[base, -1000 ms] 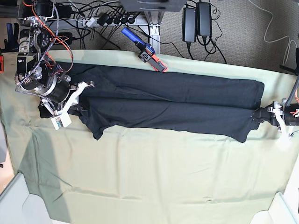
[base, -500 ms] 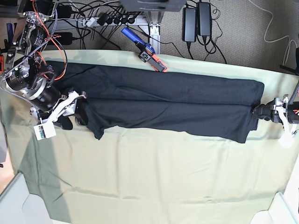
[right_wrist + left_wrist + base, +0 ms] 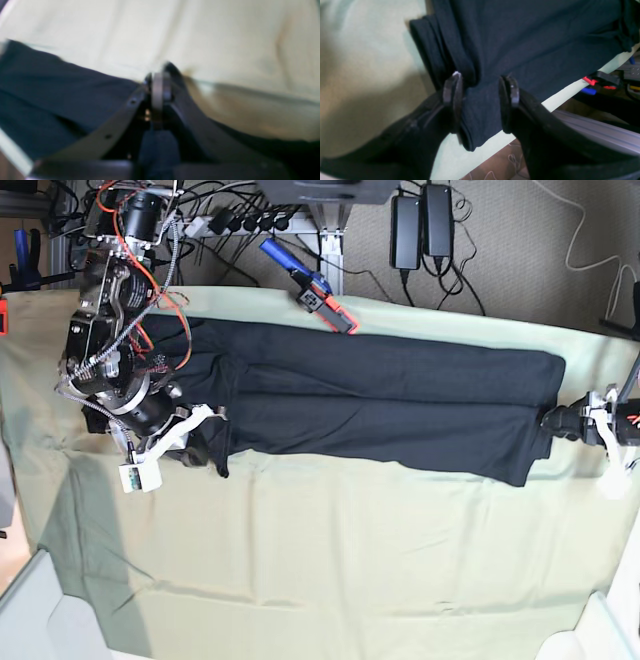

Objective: Fold the T-shirt properly
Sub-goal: 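Pull the sleeve end with the right gripper, straightening the strip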

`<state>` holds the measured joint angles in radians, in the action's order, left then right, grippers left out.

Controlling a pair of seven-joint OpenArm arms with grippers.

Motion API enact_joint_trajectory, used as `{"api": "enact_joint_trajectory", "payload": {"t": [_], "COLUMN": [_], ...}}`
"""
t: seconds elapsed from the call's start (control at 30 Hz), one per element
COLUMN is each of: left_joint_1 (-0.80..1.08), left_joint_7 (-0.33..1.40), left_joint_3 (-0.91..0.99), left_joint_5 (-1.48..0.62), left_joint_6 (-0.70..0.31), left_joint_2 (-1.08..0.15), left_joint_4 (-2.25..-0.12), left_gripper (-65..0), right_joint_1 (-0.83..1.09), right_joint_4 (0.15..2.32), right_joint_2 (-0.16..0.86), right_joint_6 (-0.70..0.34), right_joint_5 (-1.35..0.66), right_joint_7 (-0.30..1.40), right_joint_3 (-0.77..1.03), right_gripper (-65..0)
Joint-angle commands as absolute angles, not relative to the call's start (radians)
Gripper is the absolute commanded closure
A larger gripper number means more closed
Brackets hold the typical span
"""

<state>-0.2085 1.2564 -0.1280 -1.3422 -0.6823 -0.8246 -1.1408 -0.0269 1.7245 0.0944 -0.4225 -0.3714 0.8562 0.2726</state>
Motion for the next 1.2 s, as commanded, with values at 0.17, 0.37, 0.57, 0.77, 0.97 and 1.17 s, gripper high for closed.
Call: {"api": "enact_joint_trajectory", "payload": {"t": [0.17,0.37,0.57,0.77,0.97,1.17], "left_joint_1": [-0.201,-0.141,-0.142,-0.144,-0.144,-0.144], "left_joint_7": [1.171,1.072,1.069,1.068,1.050,1.035], "left_joint_3": [-0.119,-0.119,-0.119,-0.119,-0.119,-0.118], "left_joint_5": [-1.263,-1.196,-1.208,-1.185,-1.185,-1.185], "left_joint_6": [-0.698,-0.698,-0.698,-0.698,-0.698,-0.698], "left_joint_2": [-0.851,-0.848,-0.809,-0.742,-0.700,-0.684], "left_joint_4": [-1.153,-1.153,-1.153,-1.145,-1.139,-1.139], "left_gripper": [-37.4,-40.6,-40.6,-40.6,-40.6,-25.6], "right_joint_1": [0.021,0.099,0.154,0.159,0.158,0.158], "right_joint_4": [1.722,1.717,1.717,1.718,1.726,1.758], "right_joint_2": [0.142,0.175,0.174,0.174,0.174,0.174], "right_joint_6": [-0.492,-0.492,-0.492,-0.492,-0.492,-0.493], "right_joint_5": [-0.385,-0.390,-0.465,-0.487,-0.575,-0.598], "right_joint_7": [0.841,0.841,0.841,0.852,0.864,0.900], "right_joint_3": [0.286,0.288,0.288,0.288,0.288,0.288], "right_gripper": [0.0,0.0,0.0,0.0,0.0,0.0]}}
